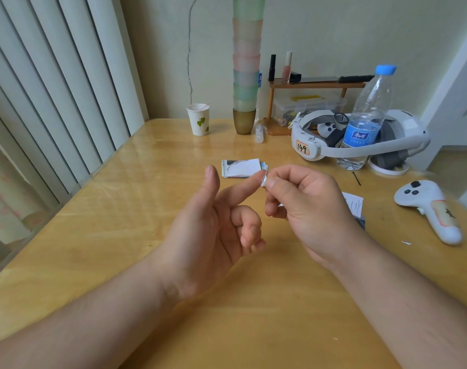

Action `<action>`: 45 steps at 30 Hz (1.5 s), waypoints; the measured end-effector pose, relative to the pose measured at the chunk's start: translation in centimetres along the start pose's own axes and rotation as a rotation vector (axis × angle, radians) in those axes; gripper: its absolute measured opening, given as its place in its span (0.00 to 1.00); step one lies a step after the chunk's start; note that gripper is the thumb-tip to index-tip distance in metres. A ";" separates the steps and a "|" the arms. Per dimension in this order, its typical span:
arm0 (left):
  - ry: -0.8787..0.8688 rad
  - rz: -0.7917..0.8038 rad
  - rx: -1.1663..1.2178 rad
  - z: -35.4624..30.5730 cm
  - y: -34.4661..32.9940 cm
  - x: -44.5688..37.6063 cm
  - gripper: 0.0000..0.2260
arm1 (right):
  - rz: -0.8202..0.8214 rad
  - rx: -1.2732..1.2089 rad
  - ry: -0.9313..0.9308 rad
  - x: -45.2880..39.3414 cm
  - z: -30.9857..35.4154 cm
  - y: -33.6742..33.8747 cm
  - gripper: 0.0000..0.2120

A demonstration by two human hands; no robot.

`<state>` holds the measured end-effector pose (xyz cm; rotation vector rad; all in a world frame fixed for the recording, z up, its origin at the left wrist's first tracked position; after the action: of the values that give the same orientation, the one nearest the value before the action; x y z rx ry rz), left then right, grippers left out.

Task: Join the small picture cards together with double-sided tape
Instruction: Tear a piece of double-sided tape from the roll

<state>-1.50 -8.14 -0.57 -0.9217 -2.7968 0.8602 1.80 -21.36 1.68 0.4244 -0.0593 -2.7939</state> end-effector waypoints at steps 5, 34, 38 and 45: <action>0.012 -0.026 0.064 -0.3 0.3 0.0 0.34 | 0.017 -0.051 -0.030 0.1 0.2 -0.1 0.11; -0.014 -0.129 -0.233 -0.5 0.7 0.1 0.15 | -0.099 -0.410 -0.240 0.5 -1.1 -1.2 0.14; -0.011 -0.139 -0.090 -0.4 0.9 -0.1 0.17 | -0.076 -0.414 -0.249 0.5 -1.3 -1.5 0.07; 0.013 -0.179 -0.067 -0.5 1.2 -0.1 0.12 | -0.075 -0.226 -0.202 0.2 -0.8 -0.1 0.14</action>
<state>-0.66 -7.18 -0.72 -0.6677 -2.8580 0.7374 1.86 -21.37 0.82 0.0914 0.2297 -2.8644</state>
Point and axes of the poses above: each hand's wrist, its own x-axis away from the middle knuckle, its own y-axis out of the back of the hand, z = x × y, the point moved 6 cm from there along -x, towards the middle knuckle, and after that the axes turned 12 degrees about z, right-handed, at the moved point
